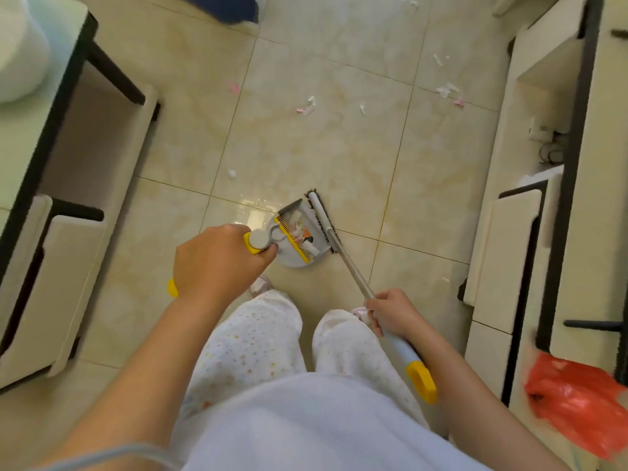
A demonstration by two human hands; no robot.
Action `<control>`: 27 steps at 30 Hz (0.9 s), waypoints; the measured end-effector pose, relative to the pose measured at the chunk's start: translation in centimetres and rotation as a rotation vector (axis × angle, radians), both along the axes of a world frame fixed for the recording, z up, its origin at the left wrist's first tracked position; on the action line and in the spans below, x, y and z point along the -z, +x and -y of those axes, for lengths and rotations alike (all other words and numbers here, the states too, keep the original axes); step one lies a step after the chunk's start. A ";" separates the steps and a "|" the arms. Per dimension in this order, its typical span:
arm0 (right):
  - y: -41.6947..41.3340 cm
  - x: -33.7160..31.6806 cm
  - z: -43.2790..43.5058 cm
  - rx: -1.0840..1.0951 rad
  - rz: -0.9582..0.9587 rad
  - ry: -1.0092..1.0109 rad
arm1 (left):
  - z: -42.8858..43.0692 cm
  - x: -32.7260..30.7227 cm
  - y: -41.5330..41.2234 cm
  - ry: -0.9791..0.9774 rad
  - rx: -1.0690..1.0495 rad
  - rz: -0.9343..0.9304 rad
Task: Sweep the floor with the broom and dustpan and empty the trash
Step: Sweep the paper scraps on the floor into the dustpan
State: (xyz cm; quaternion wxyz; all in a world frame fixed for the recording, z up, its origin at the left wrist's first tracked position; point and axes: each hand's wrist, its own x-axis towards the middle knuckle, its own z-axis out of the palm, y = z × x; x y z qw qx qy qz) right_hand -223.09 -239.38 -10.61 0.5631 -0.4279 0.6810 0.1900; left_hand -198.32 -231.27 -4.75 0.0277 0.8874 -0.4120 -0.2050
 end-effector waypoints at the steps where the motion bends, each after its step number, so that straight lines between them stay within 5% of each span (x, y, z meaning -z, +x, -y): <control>1: 1.8 -0.2 -0.2 -0.030 -0.001 -0.002 | -0.9 -0.2 1.5 0.003 -0.020 -0.002; 14: 17.1 0.6 2.7 -0.281 0.014 -0.068 | -7.5 0.1 12.9 -0.066 -0.351 -0.033; 27: 29.4 5.6 10.8 -0.511 0.049 -0.125 | -3.1 1.4 21.2 0.004 -0.543 -0.004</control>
